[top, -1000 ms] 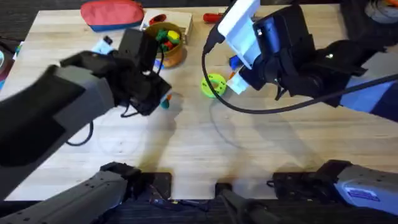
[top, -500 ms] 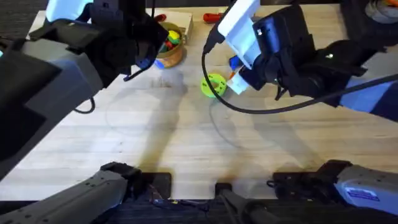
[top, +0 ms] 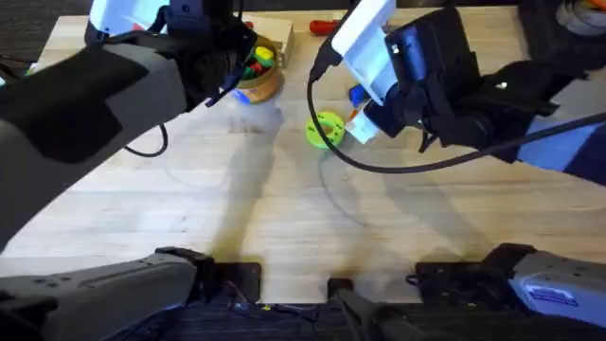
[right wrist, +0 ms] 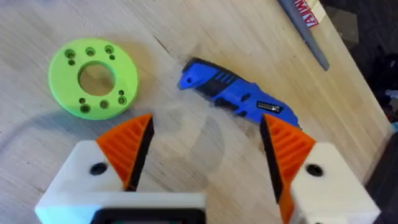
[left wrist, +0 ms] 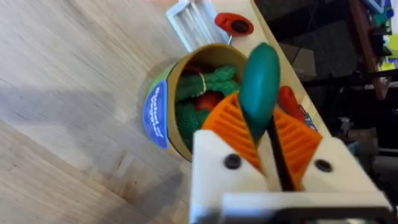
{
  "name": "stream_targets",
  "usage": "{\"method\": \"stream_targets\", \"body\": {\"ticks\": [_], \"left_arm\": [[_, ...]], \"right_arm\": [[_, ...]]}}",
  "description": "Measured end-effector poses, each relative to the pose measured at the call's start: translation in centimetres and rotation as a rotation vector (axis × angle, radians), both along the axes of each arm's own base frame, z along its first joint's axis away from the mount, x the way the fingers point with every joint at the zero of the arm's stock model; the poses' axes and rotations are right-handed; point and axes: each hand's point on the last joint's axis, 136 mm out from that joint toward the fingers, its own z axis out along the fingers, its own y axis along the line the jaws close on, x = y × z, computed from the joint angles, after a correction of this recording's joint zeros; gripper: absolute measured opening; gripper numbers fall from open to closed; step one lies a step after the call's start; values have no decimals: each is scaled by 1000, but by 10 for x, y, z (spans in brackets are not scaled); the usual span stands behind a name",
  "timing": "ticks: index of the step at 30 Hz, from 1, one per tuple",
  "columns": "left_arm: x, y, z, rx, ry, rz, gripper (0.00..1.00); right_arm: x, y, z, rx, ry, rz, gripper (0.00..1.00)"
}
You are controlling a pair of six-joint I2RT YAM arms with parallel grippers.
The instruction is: Pick up the gripper from the table and insert it into the empty holder that is missing its gripper. Then pick up a screw, insert it into the mounting hole, and use the screwdriver to tighten it. Finally, clean up the table by picking up the vegetable and placing it into the bucket.
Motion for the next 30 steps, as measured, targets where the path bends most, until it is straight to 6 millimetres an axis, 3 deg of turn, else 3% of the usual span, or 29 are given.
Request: {"method": "stream_targets", "body": {"ticks": [5,6,15,19,26,30], "left_arm": [[1,11,0,4,-2,29,885],[1,11,1,1,-3,31,963],[-2,-3,0,68,19,-122,987],[-15,-16,20,140,-10,-291,988],[-79,-29,78,316,-108,-588,989],[-119,-28,89,424,-117,-714,987]], "right_arm": [[0,0,1,5,-2,-3,992],[1,1,1,14,-6,-8,992],[-4,-3,5,126,45,-152,990],[-20,-13,19,117,104,-195,990],[-52,-36,78,197,105,-276,991],[-74,-51,104,273,82,-326,991]]}}
